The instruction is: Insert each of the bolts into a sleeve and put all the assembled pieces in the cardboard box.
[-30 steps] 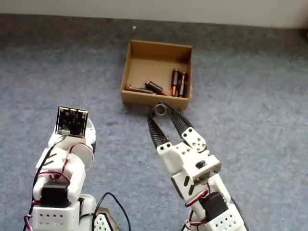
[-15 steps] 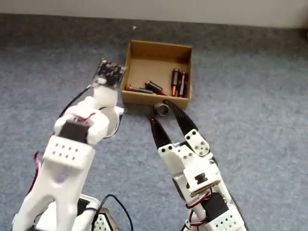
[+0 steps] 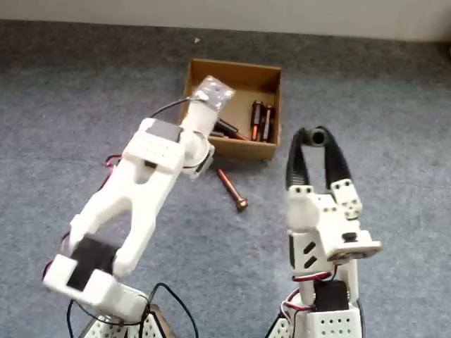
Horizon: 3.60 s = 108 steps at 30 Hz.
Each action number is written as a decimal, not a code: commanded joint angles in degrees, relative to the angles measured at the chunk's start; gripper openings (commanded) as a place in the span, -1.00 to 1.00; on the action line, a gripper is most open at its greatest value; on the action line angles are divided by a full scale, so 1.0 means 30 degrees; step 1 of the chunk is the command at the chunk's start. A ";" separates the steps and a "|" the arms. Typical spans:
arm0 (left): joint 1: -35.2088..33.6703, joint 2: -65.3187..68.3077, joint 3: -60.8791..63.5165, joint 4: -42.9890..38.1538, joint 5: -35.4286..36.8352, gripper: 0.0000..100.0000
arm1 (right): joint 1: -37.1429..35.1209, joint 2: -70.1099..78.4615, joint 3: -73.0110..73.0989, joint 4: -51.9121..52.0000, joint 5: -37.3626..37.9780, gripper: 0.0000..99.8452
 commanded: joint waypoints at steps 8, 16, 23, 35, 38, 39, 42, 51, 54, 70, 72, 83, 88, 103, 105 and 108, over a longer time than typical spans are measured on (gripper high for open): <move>0.2886 0.6872 -0.8659 0.4689 -1.3363 -0.70 | 0.4821 -0.0366 0.2886 0.0454 -0.4220 -0.99; 0.3590 1.0505 -1.4989 0.8967 -1.8462 -0.70 | 0.5084 -0.0366 0.2886 0.0484 -0.4366 -0.99; 0.4205 1.3407 -1.7919 1.1575 -2.0601 -0.70 | 0.5084 -0.0366 0.2886 0.0484 -0.4366 -0.99; 0.5553 1.4813 -1.8535 1.1751 -2.0777 -0.70 | 0.5055 -0.0366 0.2886 0.0542 -0.4366 -0.99; 0.5846 1.5458 -1.8535 1.1810 -2.0747 -0.70 | 0.5055 -0.0366 0.2886 0.0542 -0.4366 -0.99; 0.5905 1.5575 -1.8535 1.1810 -2.0718 -0.70 | 0.5055 -0.0366 0.2886 0.0542 -0.4366 -0.99; 0.6139 1.5839 -1.8535 1.1780 -2.0659 -0.71 | 0.5055 -0.0366 0.2886 0.0542 -0.4366 -0.99; 0.6989 1.5868 -1.8447 1.1927 -1.9253 -0.88 | 0.5026 -0.0366 0.2886 0.0571 -0.4366 -0.99; 0.7223 1.5780 -1.8505 1.3128 -1.8491 -0.99 | 0.4996 -0.0366 0.2886 0.0571 -0.4366 -0.99; 0.5172 0.9890 -1.8447 1.3597 -1.0725 -0.99 | 0.4938 -0.0396 0.2886 -0.0718 -0.4220 -0.99; 0.4821 0.8952 -1.8418 1.3597 -0.9553 -0.99 | 0.4586 -0.0396 0.2886 -0.0894 -0.4190 -0.99; 0.2505 0.3971 -1.8418 1.3626 -0.3575 -0.99 | -0.2681 -0.0366 0.2886 0.3648 0.0996 -0.99; 0.2066 0.1216 -1.7714 1.3626 -0.1875 -0.99 | -0.4440 -0.0366 0.2886 0.5934 0.1993 -0.99; 0.2066 -1.1121 -0.8806 1.1458 0.1348 -0.99 | -0.8777 -0.0366 0.2886 1.1795 0.2051 -0.99; 0.2095 -1.3084 -0.6637 1.0081 0.2081 -0.99 | -0.9509 -0.0366 0.2886 1.2147 0.2051 -0.99; 0.2125 -1.5780 -0.3004 0.7502 0.3223 -0.99 | -1.0711 -0.0366 0.2886 1.2381 0.2051 -0.99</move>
